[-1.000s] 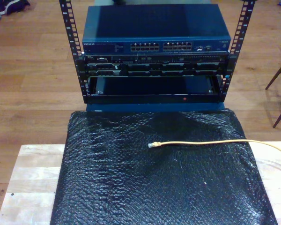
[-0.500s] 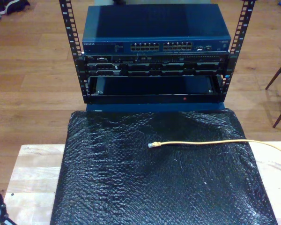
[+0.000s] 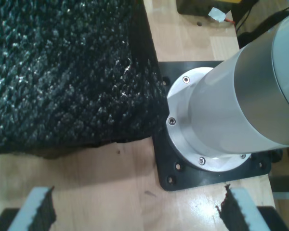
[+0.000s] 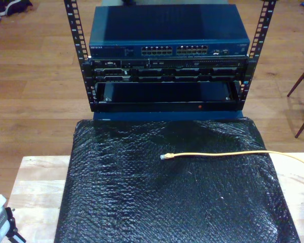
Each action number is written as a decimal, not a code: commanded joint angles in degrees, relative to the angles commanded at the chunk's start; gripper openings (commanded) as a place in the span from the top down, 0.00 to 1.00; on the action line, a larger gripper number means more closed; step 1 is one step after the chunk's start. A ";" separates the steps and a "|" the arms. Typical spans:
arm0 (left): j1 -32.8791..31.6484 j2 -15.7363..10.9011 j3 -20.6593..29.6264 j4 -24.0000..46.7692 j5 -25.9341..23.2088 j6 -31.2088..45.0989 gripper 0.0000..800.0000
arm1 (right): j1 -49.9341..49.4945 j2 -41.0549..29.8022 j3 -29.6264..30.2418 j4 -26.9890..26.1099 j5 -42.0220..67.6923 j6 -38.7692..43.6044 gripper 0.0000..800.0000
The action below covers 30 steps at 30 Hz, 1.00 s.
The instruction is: Grab the cable and plug it in
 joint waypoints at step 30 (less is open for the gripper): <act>-4.92 0.53 0.09 -6.95 -0.09 -4.57 0.00 | 19.78 4.84 -1.14 2.37 -16.00 6.86 0.00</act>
